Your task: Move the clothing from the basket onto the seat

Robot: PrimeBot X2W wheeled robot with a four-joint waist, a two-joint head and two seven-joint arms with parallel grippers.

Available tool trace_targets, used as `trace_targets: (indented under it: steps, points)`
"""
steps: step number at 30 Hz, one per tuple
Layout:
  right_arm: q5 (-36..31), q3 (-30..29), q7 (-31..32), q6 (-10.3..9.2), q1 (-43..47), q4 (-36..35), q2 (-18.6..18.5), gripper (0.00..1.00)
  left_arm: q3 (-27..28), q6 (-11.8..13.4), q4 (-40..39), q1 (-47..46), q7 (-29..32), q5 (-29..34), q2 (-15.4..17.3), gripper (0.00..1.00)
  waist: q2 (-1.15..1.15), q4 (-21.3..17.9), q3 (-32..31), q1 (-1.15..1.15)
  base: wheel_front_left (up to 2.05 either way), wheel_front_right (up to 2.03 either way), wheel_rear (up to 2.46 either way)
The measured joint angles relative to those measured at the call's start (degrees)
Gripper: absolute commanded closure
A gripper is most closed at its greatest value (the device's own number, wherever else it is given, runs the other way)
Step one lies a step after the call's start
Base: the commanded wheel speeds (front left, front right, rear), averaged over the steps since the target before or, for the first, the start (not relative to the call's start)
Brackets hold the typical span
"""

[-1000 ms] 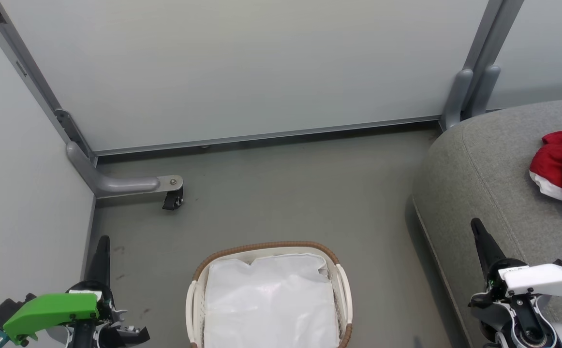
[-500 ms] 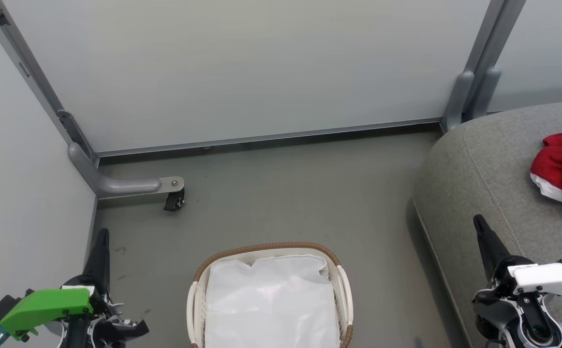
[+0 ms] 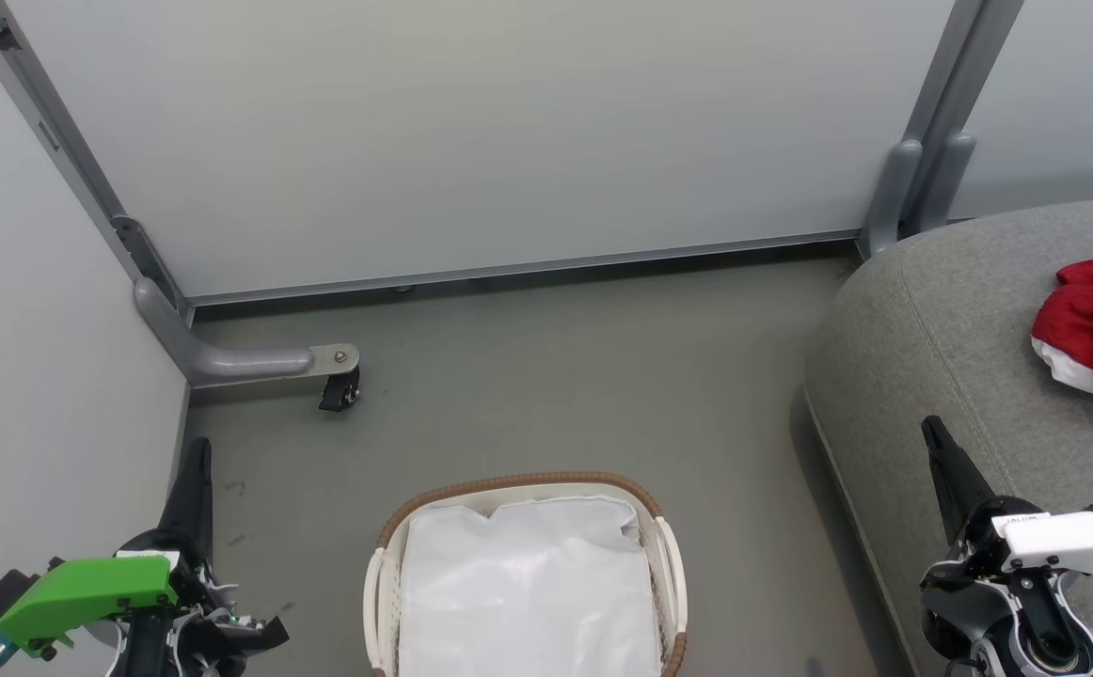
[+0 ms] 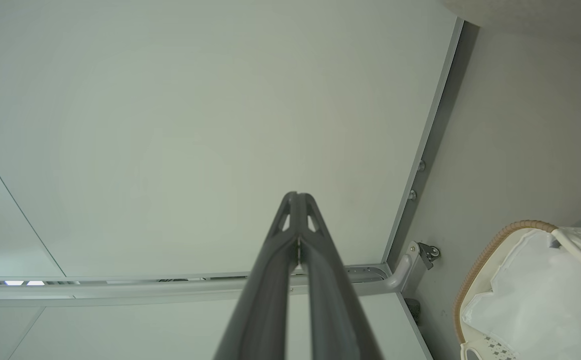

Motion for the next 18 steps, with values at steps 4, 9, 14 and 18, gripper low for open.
trace_targets:
  steps: [4,9,14,18]
  points:
    - [0.0,0.0,0.0,0.0,0.0,-0.01,0.0,1.0,0.0,0.0,0.04,0.0,0.0,0.0,0.0,1.0,0.0,0.0,0.0,0.0,0.0,0.0,0.0]
    - [0.0,0.0,0.0,0.0,0.0,-0.01,0.0,1.0,0.0,0.0,0.04,0.0,0.01,0.0,0.01,1.0,0.0,0.0,0.0,0.0,0.0,0.0,0.0]
    - [0.0,0.0,0.0,0.0,0.0,-0.01,0.0,1.0,0.0,0.0,0.02,0.0,0.01,0.0,0.01,1.0,0.0,0.0,0.0,0.0,0.0,0.0,0.0]
    - [0.0,0.0,0.0,0.0,0.0,-0.01,0.0,1.0,0.0,0.0,0.01,0.0,0.01,0.0,0.01,1.0,0.0,0.0,0.0,0.0,0.0,0.0,0.0]
